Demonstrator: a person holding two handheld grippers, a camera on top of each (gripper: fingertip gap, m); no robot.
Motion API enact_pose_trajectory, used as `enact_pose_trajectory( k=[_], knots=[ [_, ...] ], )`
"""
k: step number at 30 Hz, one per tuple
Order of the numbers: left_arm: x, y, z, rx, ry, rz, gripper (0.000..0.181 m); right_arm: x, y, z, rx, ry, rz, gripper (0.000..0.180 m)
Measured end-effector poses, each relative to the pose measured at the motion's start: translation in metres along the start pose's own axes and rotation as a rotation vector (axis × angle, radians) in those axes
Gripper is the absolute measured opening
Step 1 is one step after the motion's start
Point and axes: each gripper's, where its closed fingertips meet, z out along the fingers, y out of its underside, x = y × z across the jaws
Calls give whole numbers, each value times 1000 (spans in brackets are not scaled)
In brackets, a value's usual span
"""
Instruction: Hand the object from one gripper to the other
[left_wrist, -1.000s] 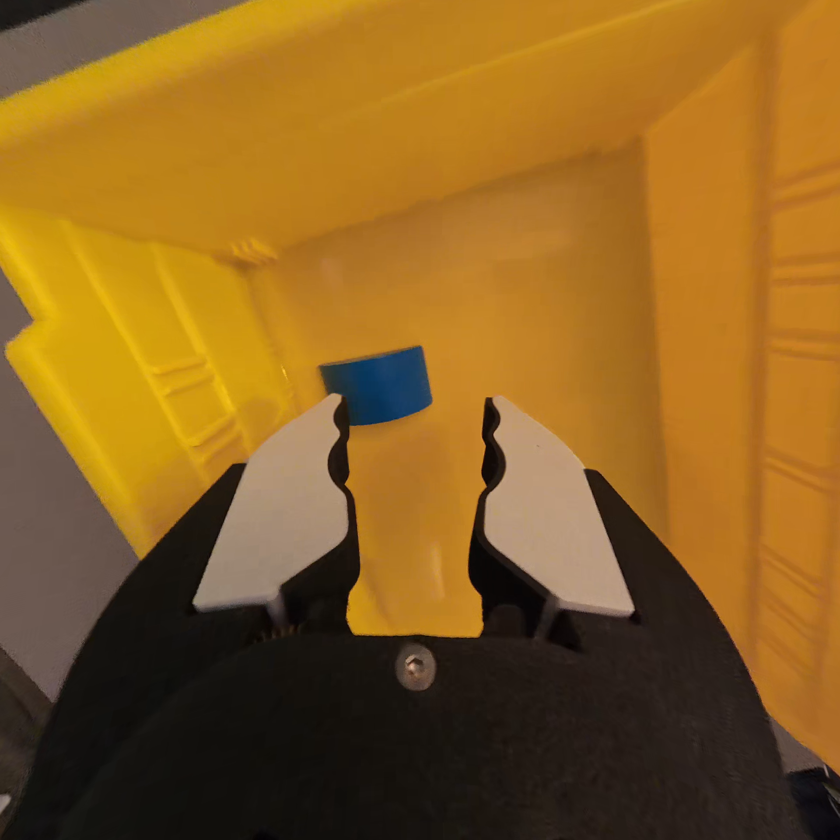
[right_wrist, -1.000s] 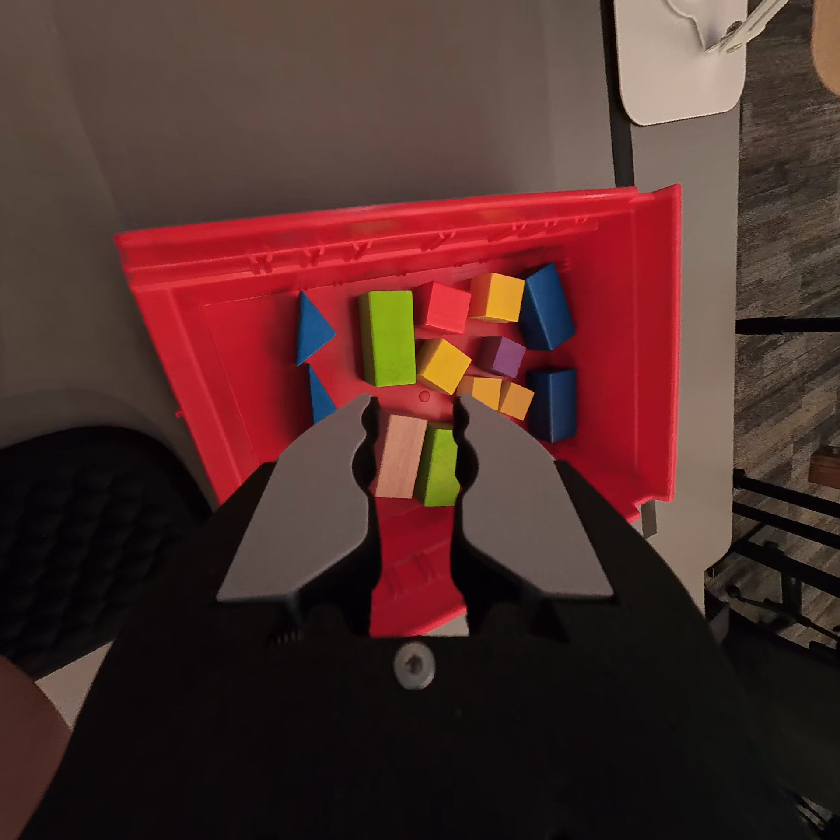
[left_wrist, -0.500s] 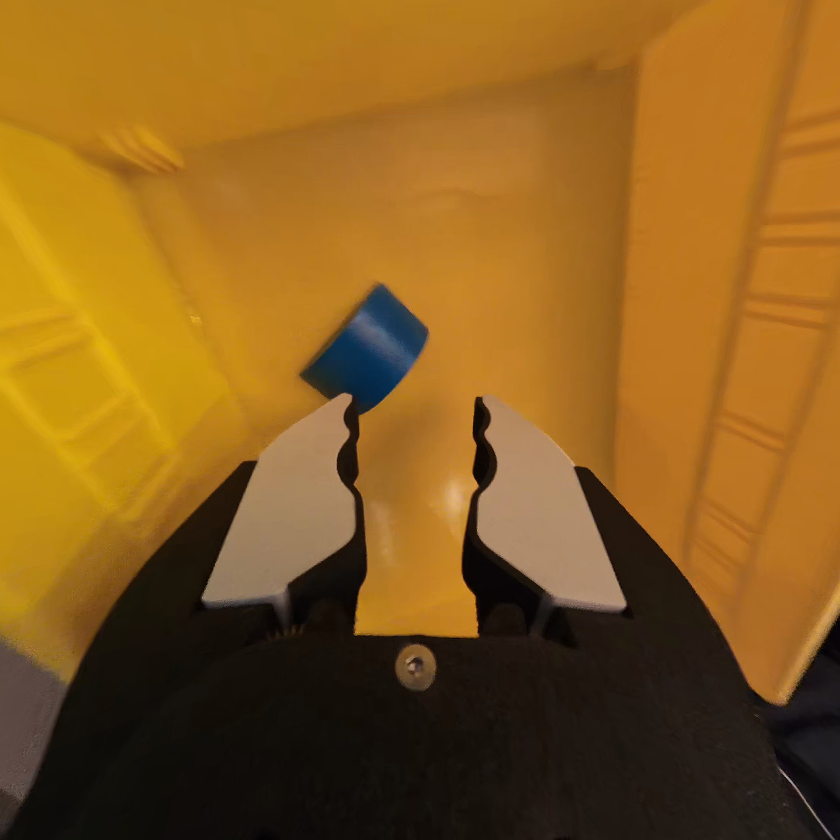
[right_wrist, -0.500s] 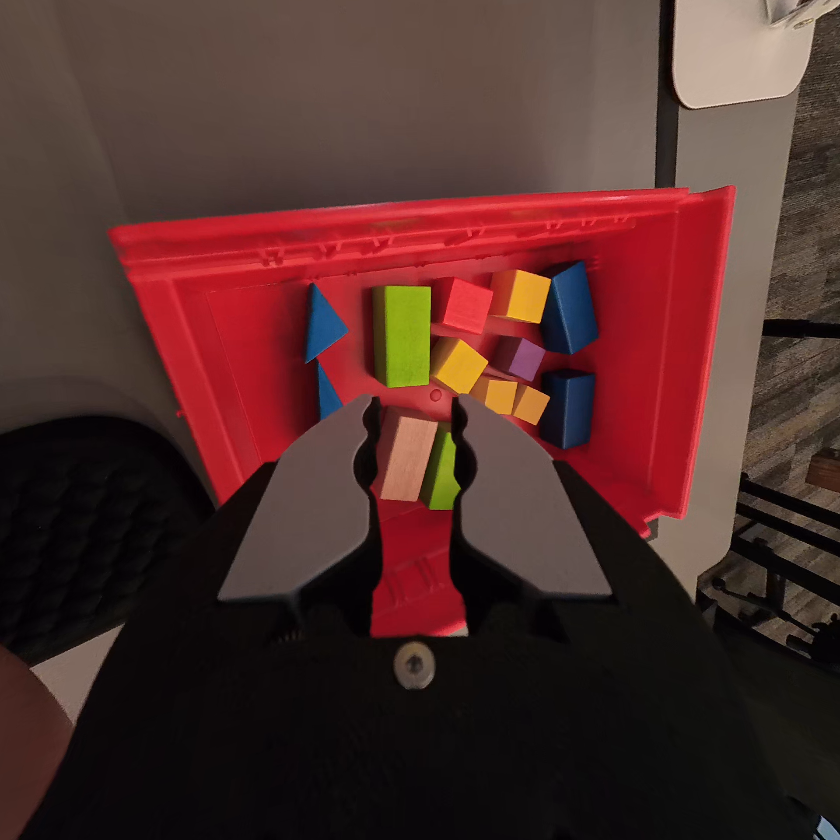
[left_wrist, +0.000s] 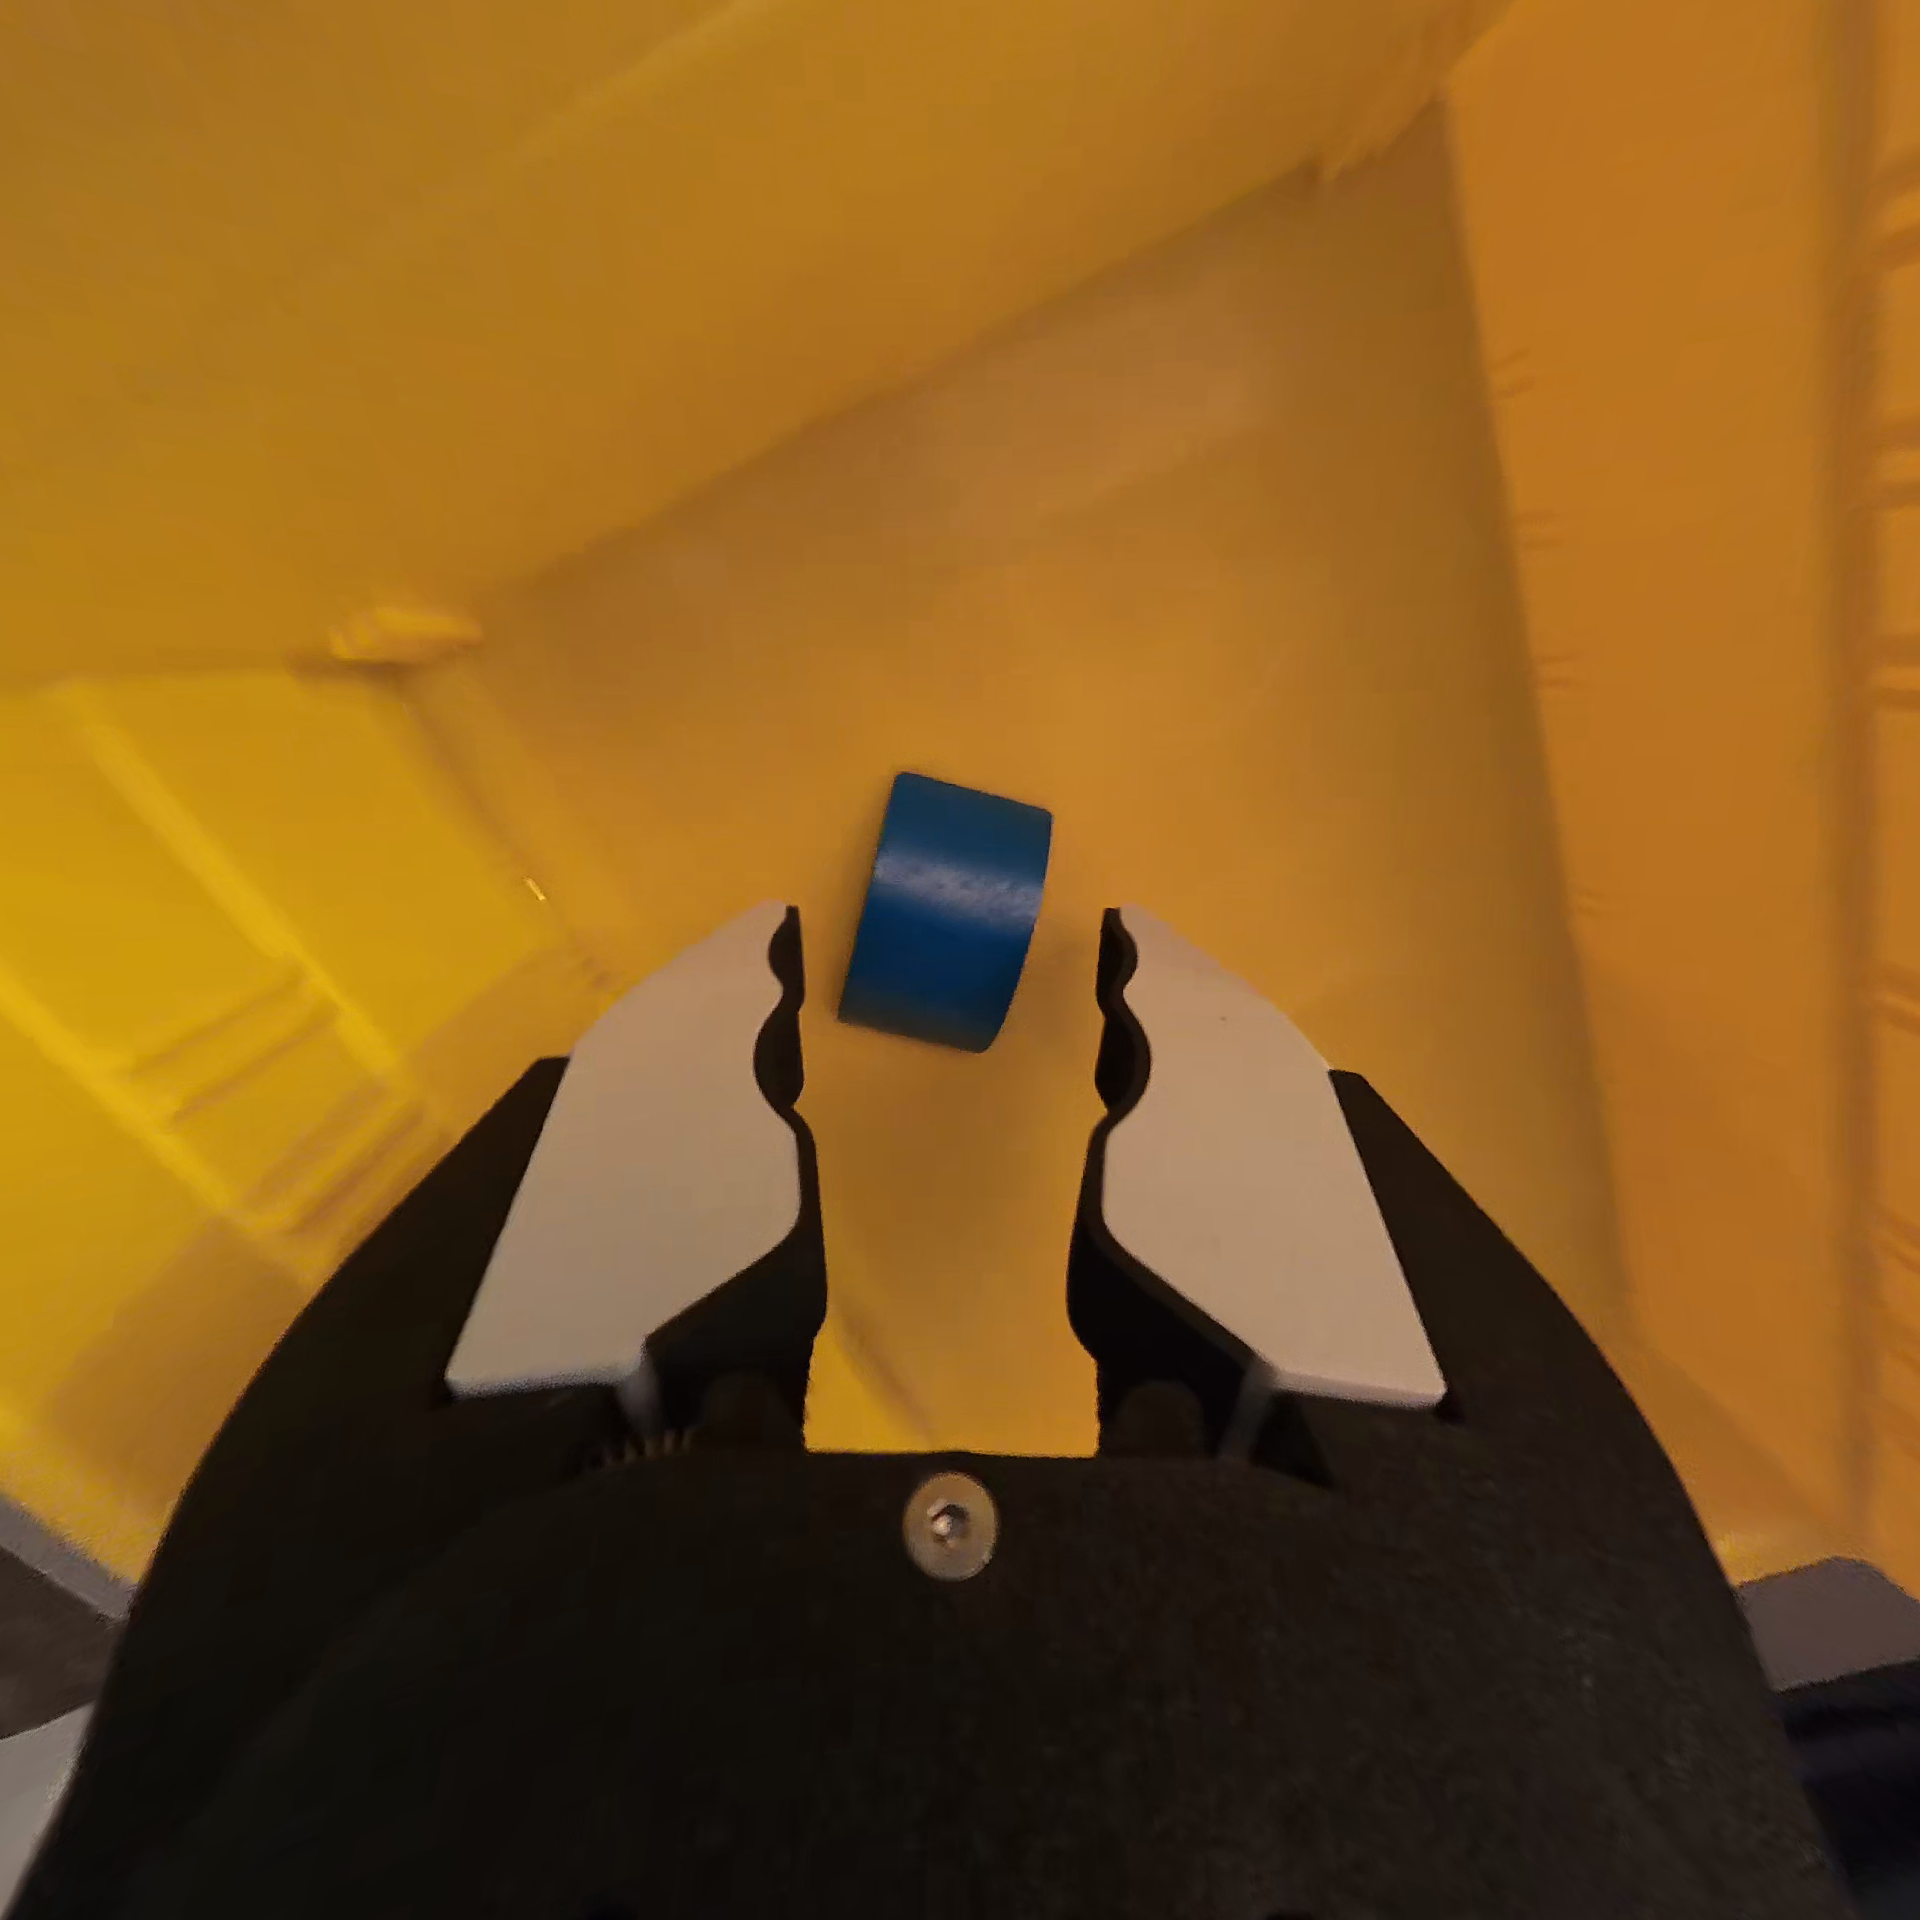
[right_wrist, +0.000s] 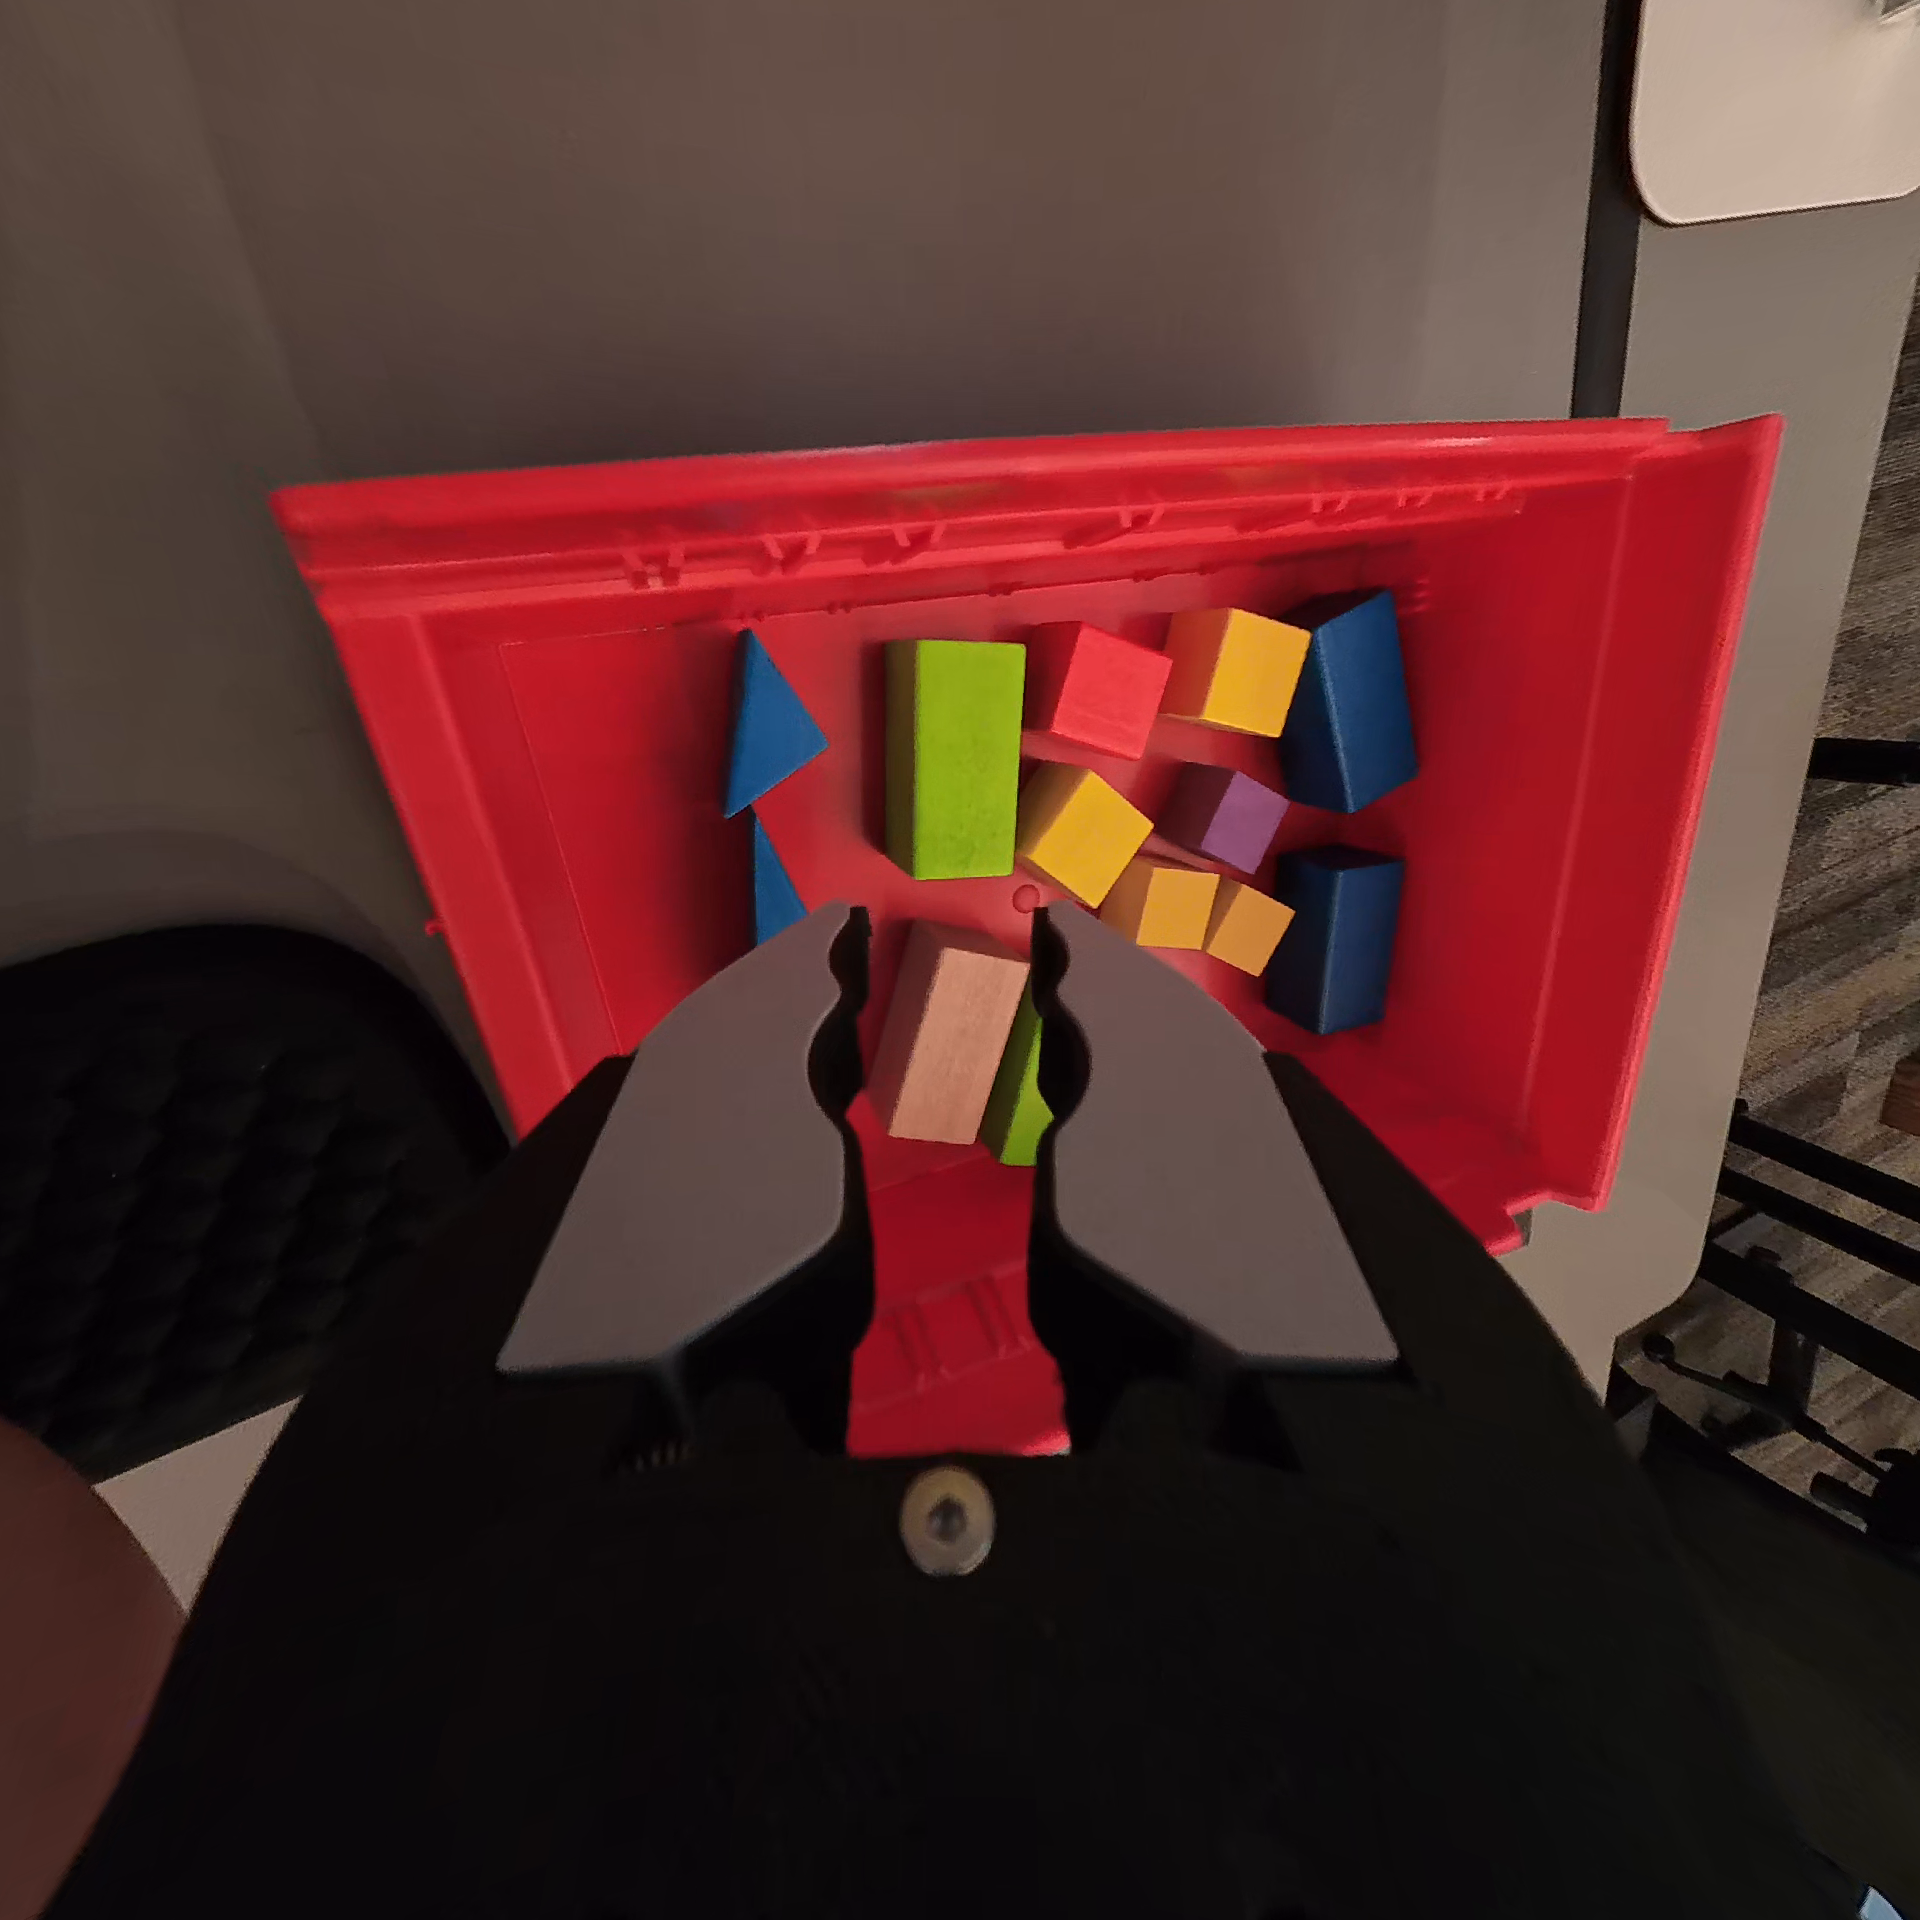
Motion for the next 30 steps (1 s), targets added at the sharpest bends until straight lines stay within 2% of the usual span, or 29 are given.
enact_pose_trajectory(
  k=[5,7,11,17,20,22,24,27,30],
  knots=[
    [-3,11,9,-75,-17,22,46,-1,0,0,-1,-7,-2,31],
    [-1,10,8,-59,5,17,35,-2,1,1,-6,-10,-2,31],
    [2,11,5,-58,26,35,34,-1,0,2,-10,-7,-9,31],
    [11,5,-35,62,52,80,34,15,-21,-2,59,92,-33,31],
    [51,-2,-78,209,199,191,34,33,-54,-14,183,218,-65,31],
    [97,-4,-115,329,399,289,34,39,-90,-28,333,297,-93,31],
    [144,4,-151,406,621,406,34,29,-132,-43,516,308,-129,31],
    [196,29,-182,400,854,587,34,-7,-182,-57,704,235,-234,44],
    [228,48,-192,342,970,716,34,-36,-220,-83,897,269,-333,50]
  ],
)
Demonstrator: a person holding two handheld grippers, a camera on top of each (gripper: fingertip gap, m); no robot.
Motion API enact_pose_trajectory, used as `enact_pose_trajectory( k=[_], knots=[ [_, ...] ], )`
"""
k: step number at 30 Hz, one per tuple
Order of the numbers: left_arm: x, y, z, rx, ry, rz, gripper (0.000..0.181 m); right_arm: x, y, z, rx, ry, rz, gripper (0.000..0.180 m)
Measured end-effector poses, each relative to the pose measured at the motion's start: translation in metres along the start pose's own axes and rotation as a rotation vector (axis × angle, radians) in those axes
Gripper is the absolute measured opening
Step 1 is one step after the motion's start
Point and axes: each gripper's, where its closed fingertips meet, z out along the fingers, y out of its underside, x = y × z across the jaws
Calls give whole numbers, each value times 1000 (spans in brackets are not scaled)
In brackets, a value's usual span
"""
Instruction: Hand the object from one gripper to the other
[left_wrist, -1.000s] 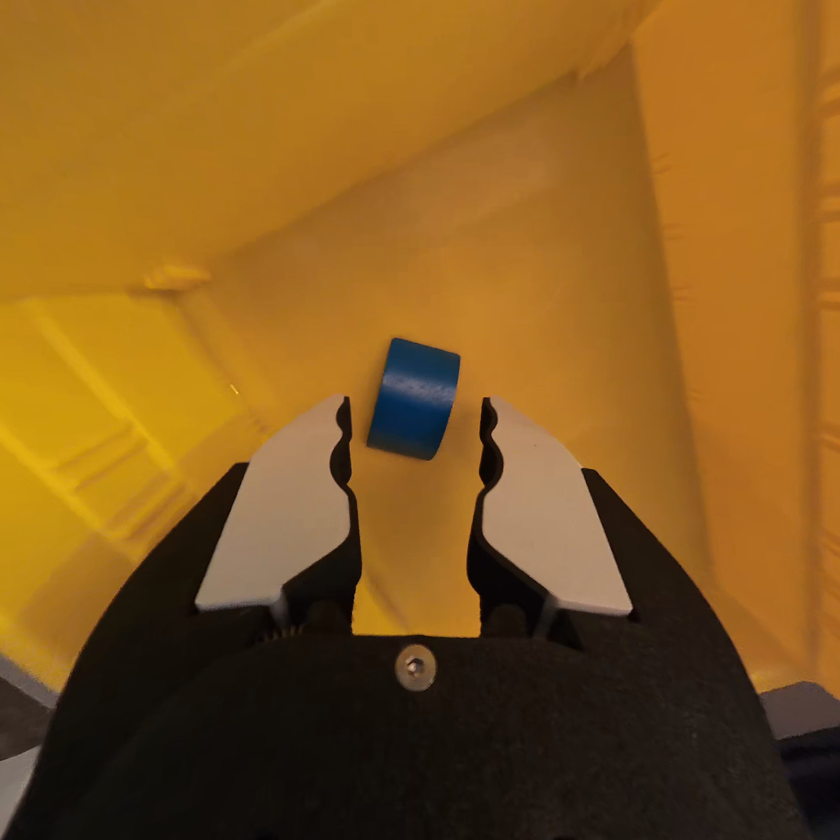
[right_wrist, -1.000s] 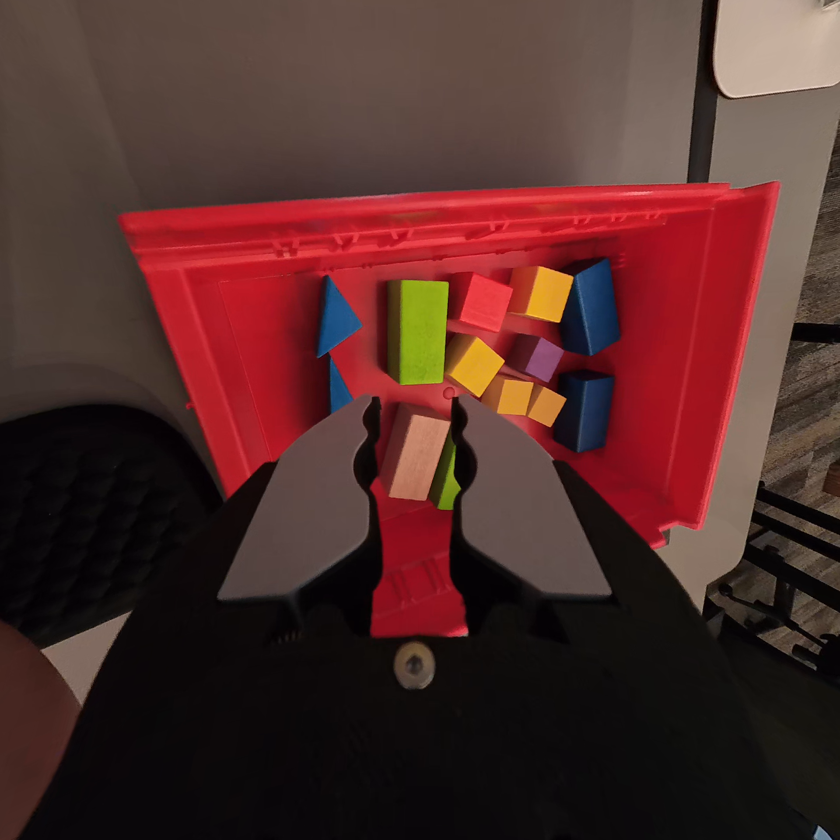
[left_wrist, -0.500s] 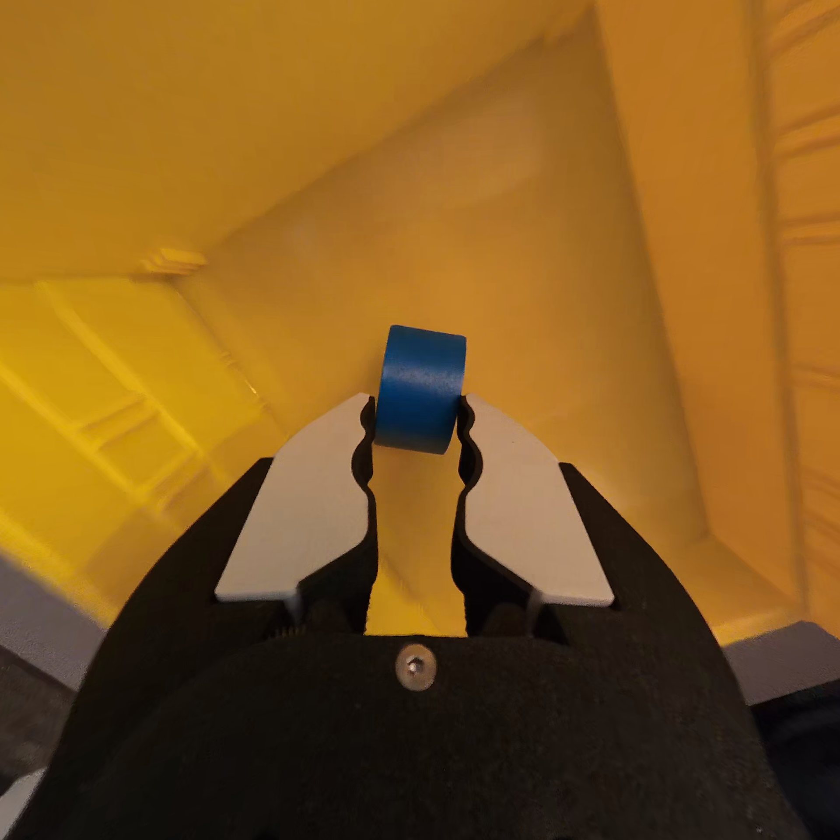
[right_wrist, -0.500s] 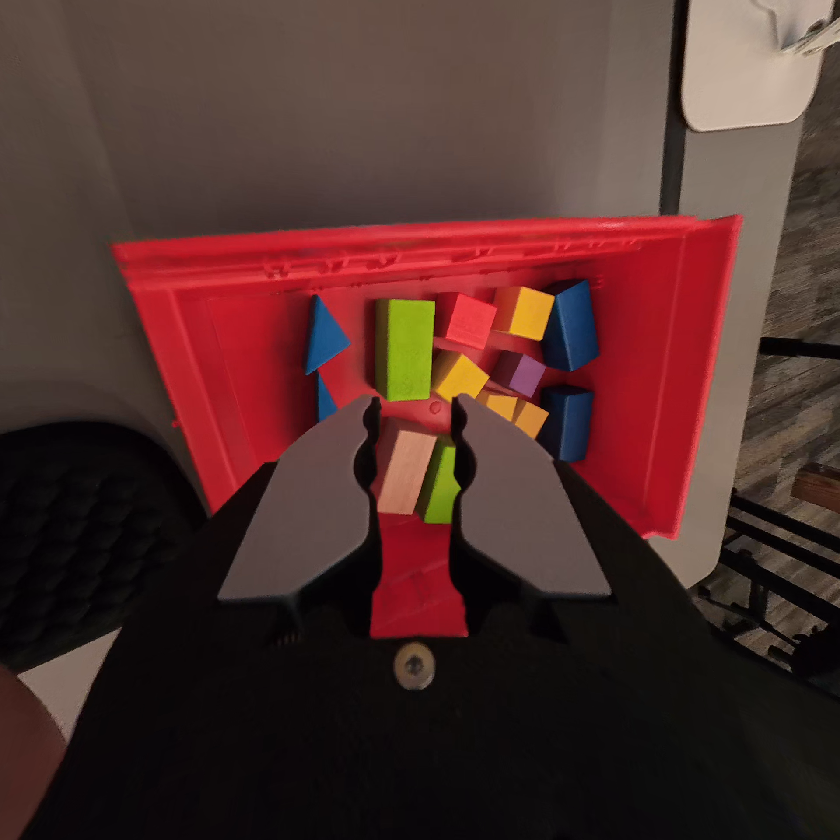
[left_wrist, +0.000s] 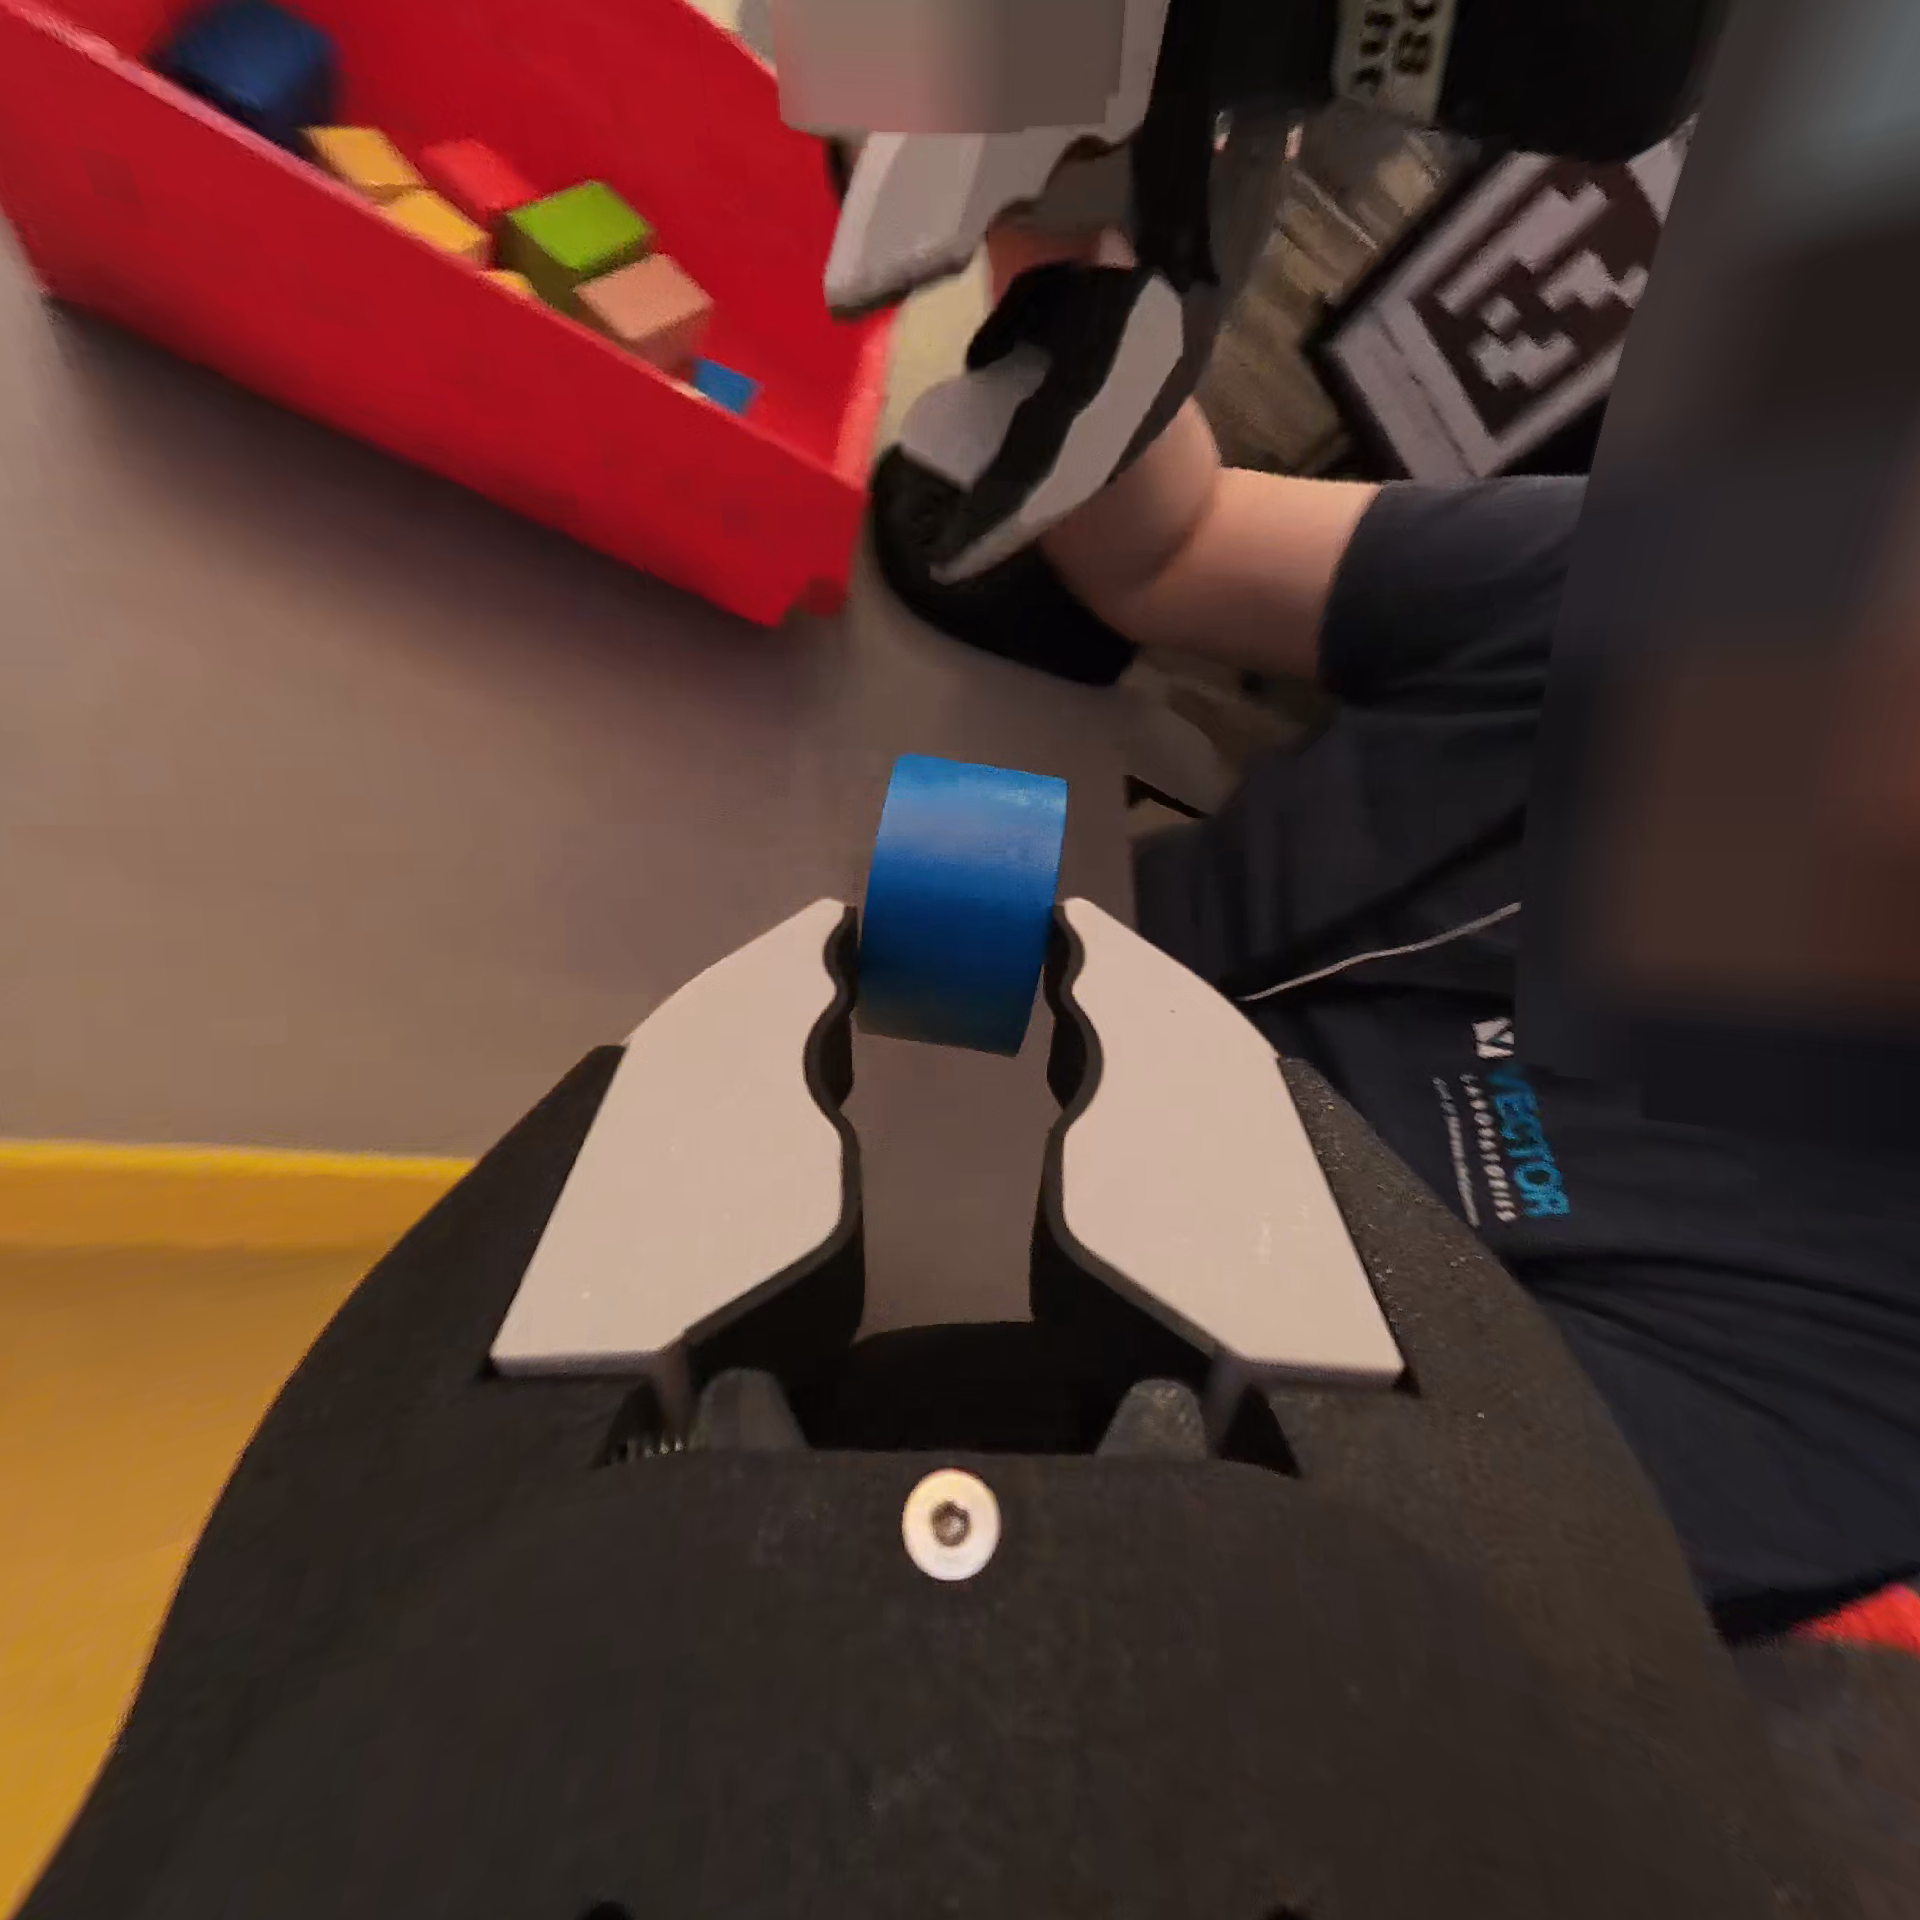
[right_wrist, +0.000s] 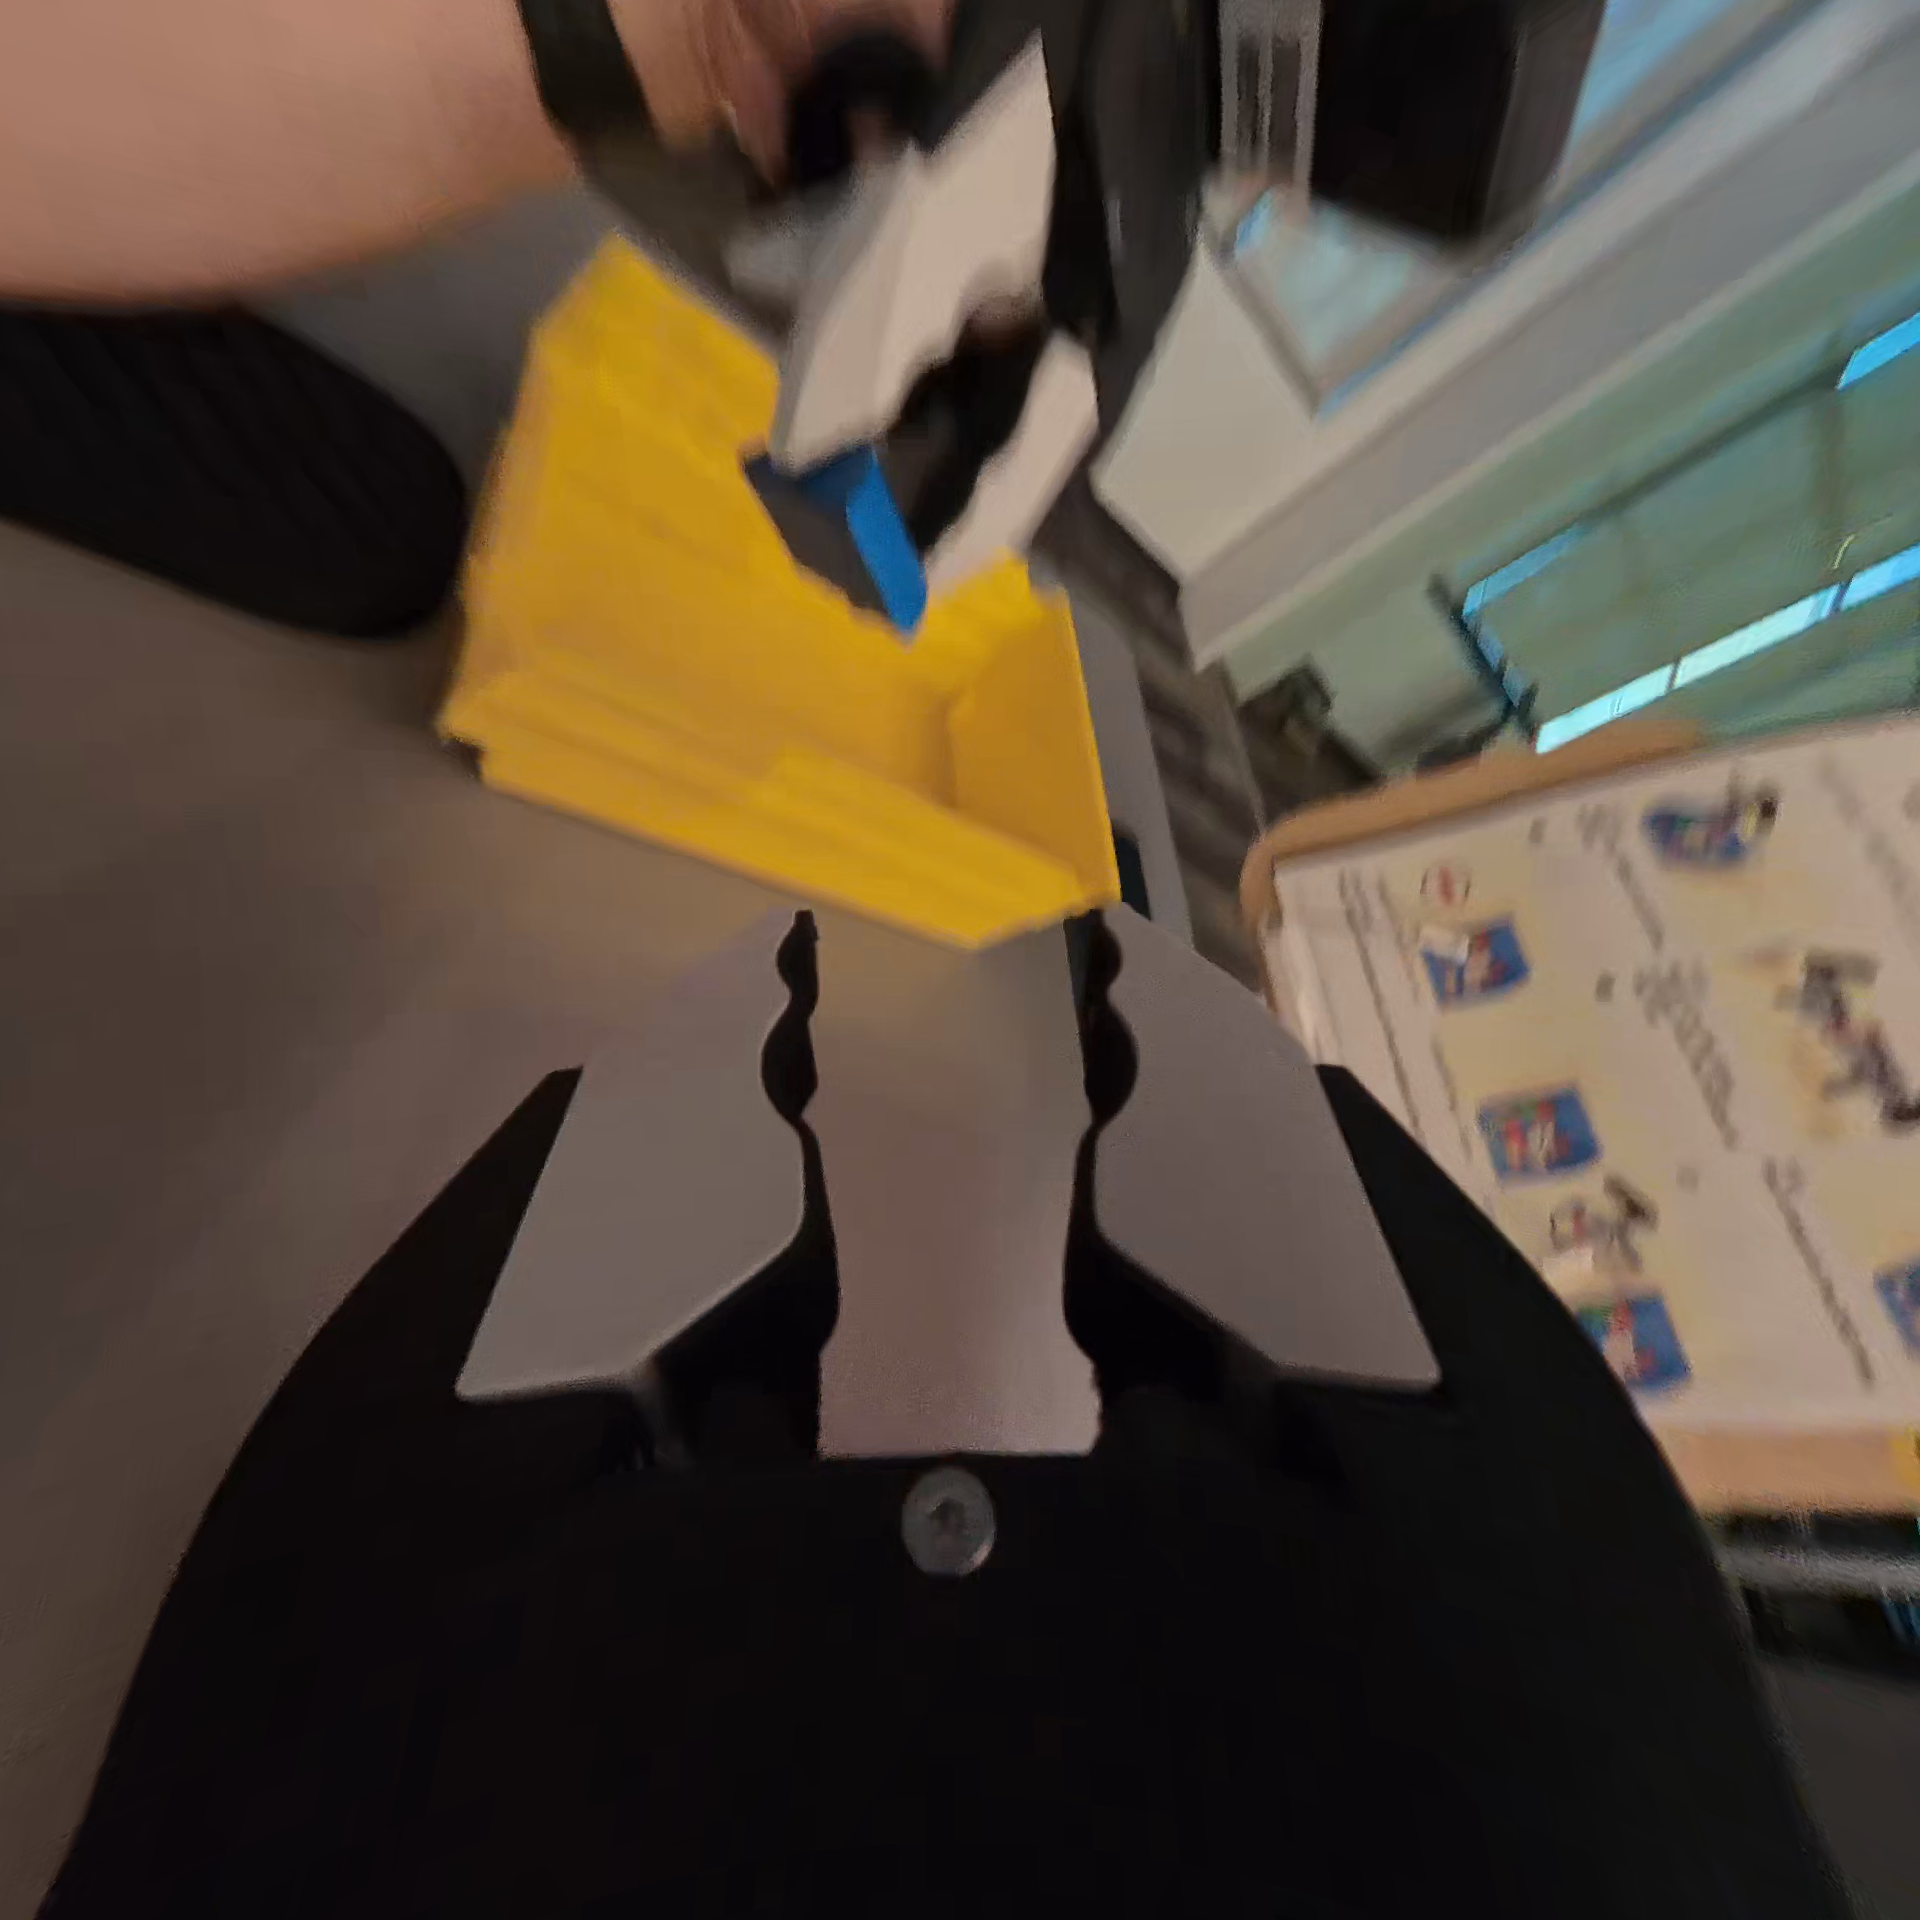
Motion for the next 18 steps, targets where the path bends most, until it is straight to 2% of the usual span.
enact_pose_trajectory(
  k=[2,4,9,13,15,18],
  knots=[
    [14,-5,11,-14,86,20,34,-15,-30,2,141,-32,-44,51],
    [24,-7,21,-30,151,30,34,-26,-44,6,188,-31,-101,51],
    [28,-5,38,-84,188,31,33,-37,-47,22,148,2,-189,48],
    [23,-4,47,-109,180,19,34,-48,-45,29,137,-25,-235,22],
    [19,-3,49,-121,167,17,34,-52,-39,31,101,-49,-250,21],
    [18,-14,41,-51,151,27,34,-46,-32,23,64,-72,-218,20]
  ],
)
